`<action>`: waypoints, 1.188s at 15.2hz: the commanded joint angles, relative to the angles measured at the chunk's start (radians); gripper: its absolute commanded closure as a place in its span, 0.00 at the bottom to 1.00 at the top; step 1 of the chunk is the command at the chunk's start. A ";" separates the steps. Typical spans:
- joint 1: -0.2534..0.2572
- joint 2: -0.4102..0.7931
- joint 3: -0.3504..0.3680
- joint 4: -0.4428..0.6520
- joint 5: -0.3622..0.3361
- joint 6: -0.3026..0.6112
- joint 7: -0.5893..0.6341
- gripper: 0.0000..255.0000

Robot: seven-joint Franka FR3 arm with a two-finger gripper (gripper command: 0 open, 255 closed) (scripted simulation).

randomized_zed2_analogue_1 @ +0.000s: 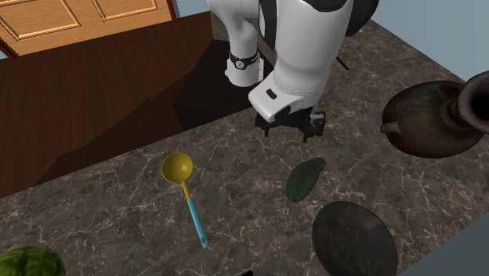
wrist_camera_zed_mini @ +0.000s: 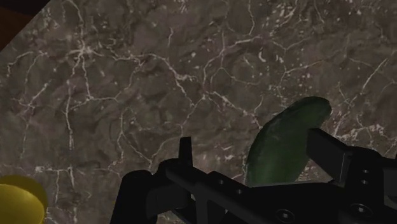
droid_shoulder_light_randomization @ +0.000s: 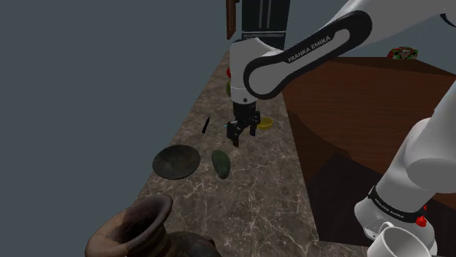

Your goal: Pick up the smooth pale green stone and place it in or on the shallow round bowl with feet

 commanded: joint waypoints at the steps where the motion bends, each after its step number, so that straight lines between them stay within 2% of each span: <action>1: 0.008 0.070 0.013 0.049 -0.024 0.030 0.039 0.00; 7: 0.058 0.285 0.027 0.229 -0.115 0.086 0.157 0.00; 14: 0.069 0.339 0.019 0.198 -0.139 0.168 0.174 0.00; 18: 0.070 0.344 0.019 0.196 -0.141 0.175 0.175 0.00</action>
